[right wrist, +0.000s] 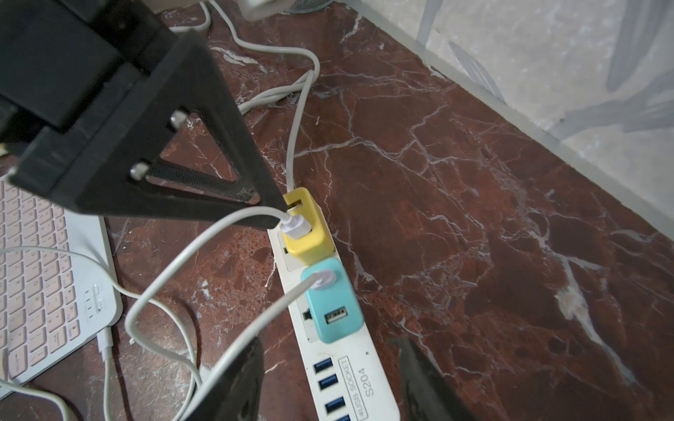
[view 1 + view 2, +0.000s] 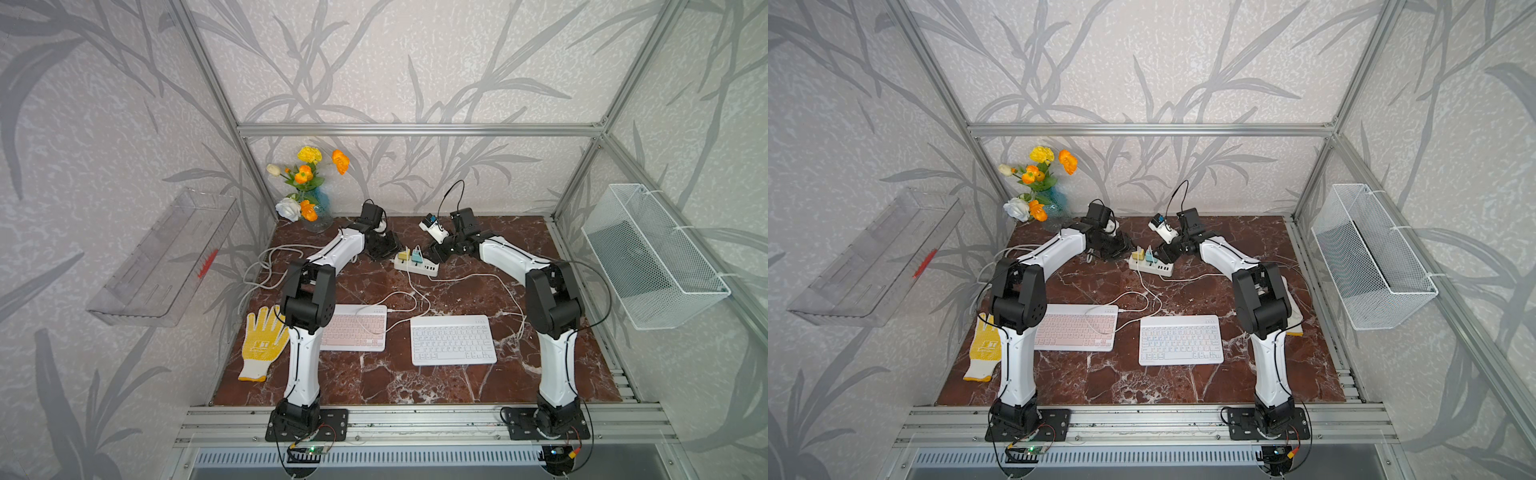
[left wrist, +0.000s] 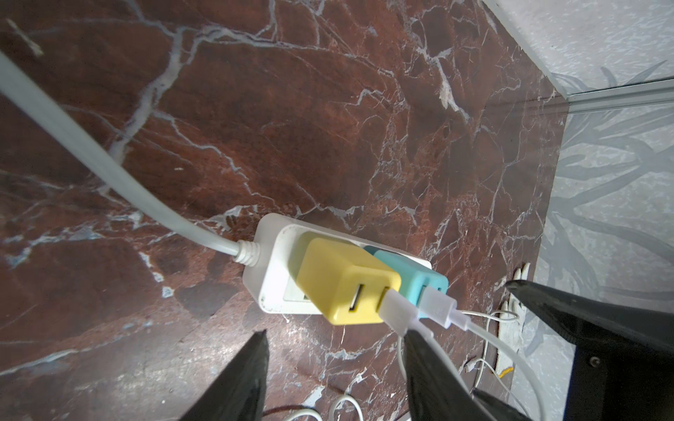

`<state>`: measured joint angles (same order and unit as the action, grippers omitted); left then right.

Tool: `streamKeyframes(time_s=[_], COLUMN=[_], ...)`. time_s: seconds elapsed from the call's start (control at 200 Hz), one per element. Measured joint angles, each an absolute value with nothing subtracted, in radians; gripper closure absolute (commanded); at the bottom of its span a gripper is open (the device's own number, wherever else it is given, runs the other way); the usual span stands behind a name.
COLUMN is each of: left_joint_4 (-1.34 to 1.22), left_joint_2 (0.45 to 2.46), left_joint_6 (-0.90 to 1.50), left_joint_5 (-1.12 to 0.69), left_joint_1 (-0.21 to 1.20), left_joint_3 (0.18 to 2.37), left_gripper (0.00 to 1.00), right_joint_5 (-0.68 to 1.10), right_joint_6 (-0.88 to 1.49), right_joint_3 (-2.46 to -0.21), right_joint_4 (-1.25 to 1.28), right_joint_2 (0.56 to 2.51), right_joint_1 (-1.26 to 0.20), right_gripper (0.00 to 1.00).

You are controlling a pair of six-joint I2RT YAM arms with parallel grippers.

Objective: Unplug the wireless keyboard
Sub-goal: Remove the plug from the socket.

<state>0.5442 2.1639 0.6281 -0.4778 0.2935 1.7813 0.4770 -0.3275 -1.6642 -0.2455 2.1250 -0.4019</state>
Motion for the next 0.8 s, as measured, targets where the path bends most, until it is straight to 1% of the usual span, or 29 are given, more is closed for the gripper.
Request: streamKeyframes(time_s=[0.295,0.55,0.8], left_joint_4=[0.528,0.511,0.482], left_joint_2=[2.164,2.164,2.164], left_joint_6=[0.632,0.633,0.649], left_joint_5=[-0.478,-0.477,-0.485], left_joint_1=[0.296,0.299,0.3], left_joint_3=[1.77,1.724,1.698], left_gripper=[0.43,0.44,0.39], right_joint_5=[0.484,0.469,0.473], right_joint_6=[-0.342,-0.377,-0.396], right_joint_3=[-1.693,-1.71,-1.777], right_joint_4=[-0.246,-0.26,-0.265], right_joint_2=[2.175,2.203,2.281], right_joint_1=[-0.422,-0.427,-0.427], right_gripper=[0.42,0.41,0.42])
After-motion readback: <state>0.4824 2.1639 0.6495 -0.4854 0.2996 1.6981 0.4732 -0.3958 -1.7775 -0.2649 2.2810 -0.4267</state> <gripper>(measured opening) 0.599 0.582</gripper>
